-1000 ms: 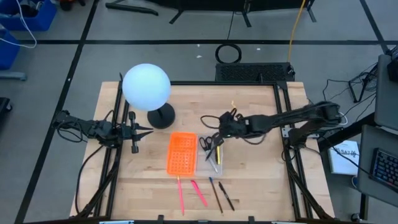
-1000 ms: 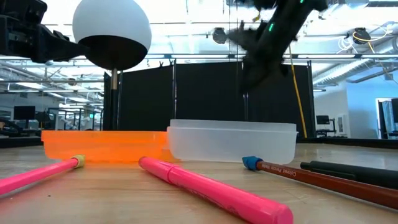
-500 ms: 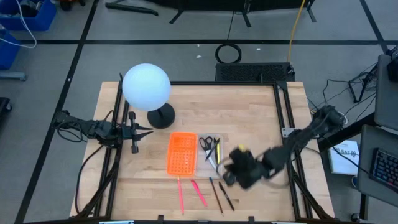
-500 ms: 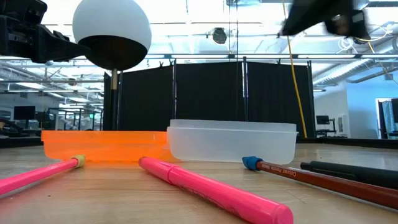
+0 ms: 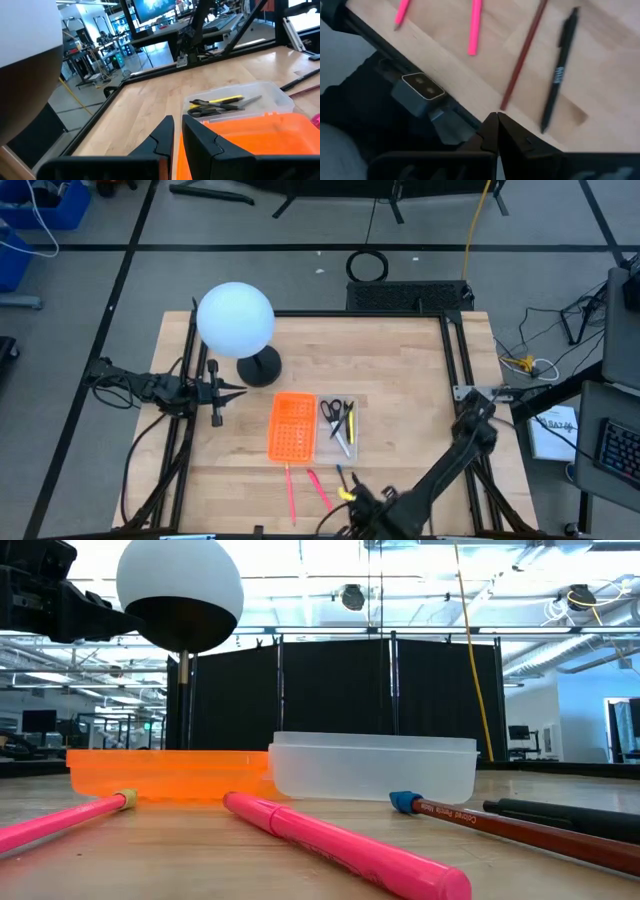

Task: Pick & place school supplies into a supply box
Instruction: Put the black pen into the transparent bin

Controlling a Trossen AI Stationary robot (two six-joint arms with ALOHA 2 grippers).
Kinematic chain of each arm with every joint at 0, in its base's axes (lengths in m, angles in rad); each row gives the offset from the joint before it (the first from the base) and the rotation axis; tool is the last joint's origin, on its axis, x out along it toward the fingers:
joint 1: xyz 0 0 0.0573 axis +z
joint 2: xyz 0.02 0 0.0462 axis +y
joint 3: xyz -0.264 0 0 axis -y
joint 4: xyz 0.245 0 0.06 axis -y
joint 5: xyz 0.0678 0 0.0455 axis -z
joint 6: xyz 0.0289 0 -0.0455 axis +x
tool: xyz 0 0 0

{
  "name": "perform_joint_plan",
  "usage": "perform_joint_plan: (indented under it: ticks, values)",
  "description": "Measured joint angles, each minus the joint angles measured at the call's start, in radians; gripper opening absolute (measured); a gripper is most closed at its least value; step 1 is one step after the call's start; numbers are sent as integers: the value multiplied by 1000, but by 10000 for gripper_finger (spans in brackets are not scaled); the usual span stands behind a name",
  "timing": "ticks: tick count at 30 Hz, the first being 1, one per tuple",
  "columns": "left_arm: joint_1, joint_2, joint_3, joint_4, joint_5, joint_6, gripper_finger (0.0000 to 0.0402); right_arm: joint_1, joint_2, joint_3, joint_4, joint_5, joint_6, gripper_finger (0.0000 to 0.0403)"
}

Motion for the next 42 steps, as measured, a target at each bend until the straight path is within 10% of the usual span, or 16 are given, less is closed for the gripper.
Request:
perform_joint_plan:
  ticks: [19,26,42]
  values:
    - [0,0,0,13,-2,26,47,-82,69,21,-44,-138,-81,9]
    - [0,0,0,10,-2,20,47,-98,69,-98,19,-345,-47,86]
    - [0,0,0,8,-2,20,47,-109,59,-351,116,-344,-109,198]
